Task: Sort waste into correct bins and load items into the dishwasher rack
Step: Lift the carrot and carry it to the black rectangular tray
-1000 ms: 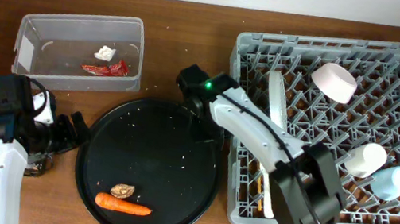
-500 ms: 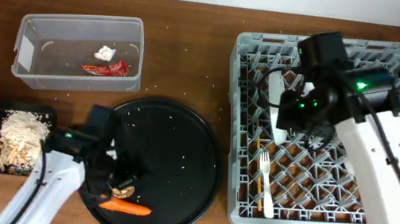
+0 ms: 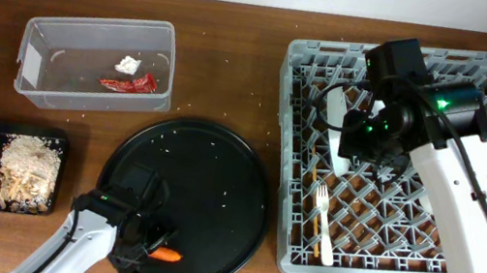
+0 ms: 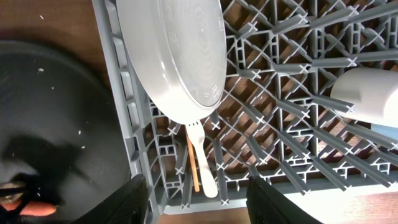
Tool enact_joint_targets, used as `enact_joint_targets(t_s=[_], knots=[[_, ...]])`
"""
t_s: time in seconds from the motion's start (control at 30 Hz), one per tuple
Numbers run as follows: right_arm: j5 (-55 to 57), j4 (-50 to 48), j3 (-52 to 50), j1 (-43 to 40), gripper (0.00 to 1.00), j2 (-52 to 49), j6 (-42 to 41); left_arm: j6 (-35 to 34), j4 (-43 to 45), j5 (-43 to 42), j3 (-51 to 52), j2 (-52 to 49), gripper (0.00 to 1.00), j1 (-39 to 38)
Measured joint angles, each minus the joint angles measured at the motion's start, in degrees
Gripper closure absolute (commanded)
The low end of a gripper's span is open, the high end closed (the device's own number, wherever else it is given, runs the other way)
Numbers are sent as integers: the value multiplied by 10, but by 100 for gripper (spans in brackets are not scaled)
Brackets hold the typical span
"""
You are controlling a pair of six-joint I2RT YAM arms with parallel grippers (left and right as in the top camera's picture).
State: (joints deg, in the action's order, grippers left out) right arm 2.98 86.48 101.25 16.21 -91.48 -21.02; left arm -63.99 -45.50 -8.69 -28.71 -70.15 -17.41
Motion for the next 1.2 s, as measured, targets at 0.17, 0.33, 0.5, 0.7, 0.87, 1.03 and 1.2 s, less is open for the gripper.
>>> enact_joint_targets(t_s=[0.17, 0.33, 0.5, 0.7, 0.87, 1.03, 1.2], knots=[[0, 1, 0, 0, 45, 0, 0, 6, 61, 66, 0, 2, 53, 0], [0, 2, 0, 0, 46, 0, 0, 15, 62, 111, 0, 2, 64, 0], [0, 6, 0, 0, 45, 0, 0, 21, 64, 124, 0, 2, 85, 0], [0, 12, 0, 0, 45, 0, 0, 56, 61, 140, -1, 2, 94, 0], [0, 16, 0, 0, 46, 0, 0, 144, -11, 197, -101, 12, 95, 28], [0, 18, 0, 0, 46, 0, 0, 225, -2, 235, -187, 27, 96, 198], [0, 21, 0, 0, 46, 0, 0, 264, 54, 240, -188, 29, 99, 424]])
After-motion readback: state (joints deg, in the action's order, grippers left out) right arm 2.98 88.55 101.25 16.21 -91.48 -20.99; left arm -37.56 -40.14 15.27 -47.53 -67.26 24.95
